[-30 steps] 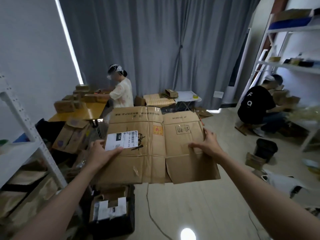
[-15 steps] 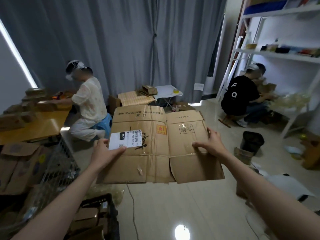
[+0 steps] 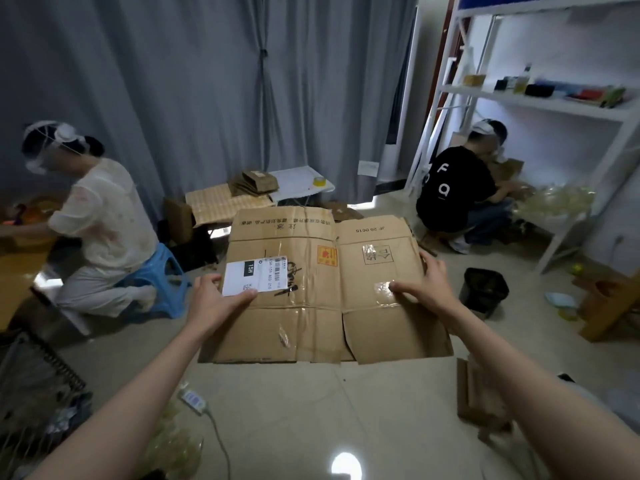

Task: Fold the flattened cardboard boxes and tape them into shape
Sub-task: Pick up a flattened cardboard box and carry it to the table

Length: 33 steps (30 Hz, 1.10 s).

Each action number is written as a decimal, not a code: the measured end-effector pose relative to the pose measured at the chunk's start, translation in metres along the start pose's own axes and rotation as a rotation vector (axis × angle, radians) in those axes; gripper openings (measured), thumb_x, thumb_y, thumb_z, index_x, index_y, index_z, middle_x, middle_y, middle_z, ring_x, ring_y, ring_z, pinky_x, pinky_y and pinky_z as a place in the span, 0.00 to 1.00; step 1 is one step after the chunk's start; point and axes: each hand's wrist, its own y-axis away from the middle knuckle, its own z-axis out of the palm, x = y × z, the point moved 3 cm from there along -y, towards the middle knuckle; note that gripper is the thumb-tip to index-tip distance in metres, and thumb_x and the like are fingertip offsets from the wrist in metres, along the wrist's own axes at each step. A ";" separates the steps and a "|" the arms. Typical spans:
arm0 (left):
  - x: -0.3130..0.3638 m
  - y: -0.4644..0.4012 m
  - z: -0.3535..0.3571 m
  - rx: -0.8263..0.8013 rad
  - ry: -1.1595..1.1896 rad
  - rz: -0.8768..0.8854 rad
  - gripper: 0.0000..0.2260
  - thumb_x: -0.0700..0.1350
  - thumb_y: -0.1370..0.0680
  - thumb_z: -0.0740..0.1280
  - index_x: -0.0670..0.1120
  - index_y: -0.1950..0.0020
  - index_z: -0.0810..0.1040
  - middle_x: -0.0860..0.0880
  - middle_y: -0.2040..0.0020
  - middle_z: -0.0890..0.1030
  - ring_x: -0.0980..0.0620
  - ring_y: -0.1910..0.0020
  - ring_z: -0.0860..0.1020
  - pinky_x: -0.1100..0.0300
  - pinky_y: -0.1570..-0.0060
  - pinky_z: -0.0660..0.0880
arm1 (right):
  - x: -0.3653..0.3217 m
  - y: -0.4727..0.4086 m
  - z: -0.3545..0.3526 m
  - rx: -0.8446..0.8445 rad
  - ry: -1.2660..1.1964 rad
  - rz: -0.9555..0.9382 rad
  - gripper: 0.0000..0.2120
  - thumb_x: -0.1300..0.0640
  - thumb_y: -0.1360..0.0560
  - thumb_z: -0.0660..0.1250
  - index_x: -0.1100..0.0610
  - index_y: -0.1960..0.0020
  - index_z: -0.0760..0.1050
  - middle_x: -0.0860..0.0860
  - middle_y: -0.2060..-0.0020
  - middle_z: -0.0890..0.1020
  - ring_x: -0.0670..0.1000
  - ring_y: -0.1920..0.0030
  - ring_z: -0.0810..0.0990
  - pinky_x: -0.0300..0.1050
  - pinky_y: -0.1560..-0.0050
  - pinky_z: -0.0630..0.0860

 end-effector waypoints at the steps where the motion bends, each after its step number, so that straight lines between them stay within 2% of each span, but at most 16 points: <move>1: 0.006 -0.017 0.012 -0.010 0.005 0.010 0.44 0.63 0.36 0.79 0.41 0.29 0.69 0.44 0.31 0.69 0.46 0.37 0.73 0.51 0.41 0.73 | 0.003 -0.015 -0.002 0.009 0.006 0.008 0.51 0.51 0.35 0.81 0.54 0.21 0.56 0.55 0.31 0.63 0.57 0.31 0.67 0.55 0.30 0.65; 5: 0.027 -0.094 0.065 -0.053 0.008 0.034 0.44 0.64 0.36 0.78 0.42 0.29 0.69 0.44 0.32 0.69 0.47 0.38 0.72 0.55 0.45 0.69 | 0.019 -0.083 -0.008 0.060 0.023 0.040 0.51 0.50 0.34 0.81 0.55 0.21 0.55 0.55 0.30 0.64 0.57 0.30 0.67 0.55 0.31 0.67; 8: 0.049 -0.164 0.107 -0.085 0.018 0.059 0.44 0.64 0.37 0.79 0.42 0.30 0.70 0.44 0.33 0.69 0.46 0.38 0.72 0.53 0.43 0.70 | 0.029 -0.146 -0.010 0.107 0.026 0.061 0.51 0.51 0.34 0.81 0.56 0.20 0.56 0.56 0.29 0.63 0.57 0.28 0.66 0.54 0.28 0.64; 13: 0.098 -0.281 0.168 -0.137 0.037 0.105 0.43 0.64 0.37 0.79 0.41 0.31 0.70 0.44 0.35 0.71 0.50 0.43 0.72 0.56 0.48 0.69 | 0.029 -0.260 -0.020 0.152 0.054 0.104 0.51 0.51 0.34 0.81 0.57 0.20 0.56 0.56 0.29 0.63 0.57 0.28 0.65 0.54 0.28 0.64; 16: 0.129 -0.340 0.196 -0.168 0.040 0.119 0.43 0.64 0.37 0.79 0.42 0.30 0.70 0.45 0.34 0.70 0.48 0.41 0.73 0.56 0.47 0.69 | 0.027 -0.318 -0.032 0.192 0.062 0.118 0.51 0.49 0.35 0.82 0.56 0.21 0.57 0.56 0.29 0.64 0.57 0.29 0.66 0.54 0.29 0.65; 22: 0.183 -0.433 0.258 -0.200 0.026 0.160 0.42 0.63 0.37 0.79 0.42 0.31 0.70 0.44 0.35 0.70 0.54 0.47 0.68 0.57 0.47 0.68 | 0.043 -0.418 -0.053 0.234 0.065 0.157 0.51 0.50 0.35 0.82 0.57 0.21 0.57 0.57 0.28 0.64 0.57 0.28 0.65 0.54 0.27 0.63; 33: 0.268 -0.599 0.428 -0.212 -0.003 0.130 0.40 0.62 0.36 0.79 0.42 0.32 0.70 0.45 0.36 0.70 0.53 0.48 0.70 0.56 0.49 0.70 | 0.117 -0.660 -0.093 0.222 0.041 0.188 0.51 0.53 0.35 0.82 0.58 0.21 0.58 0.57 0.31 0.65 0.57 0.30 0.67 0.53 0.28 0.64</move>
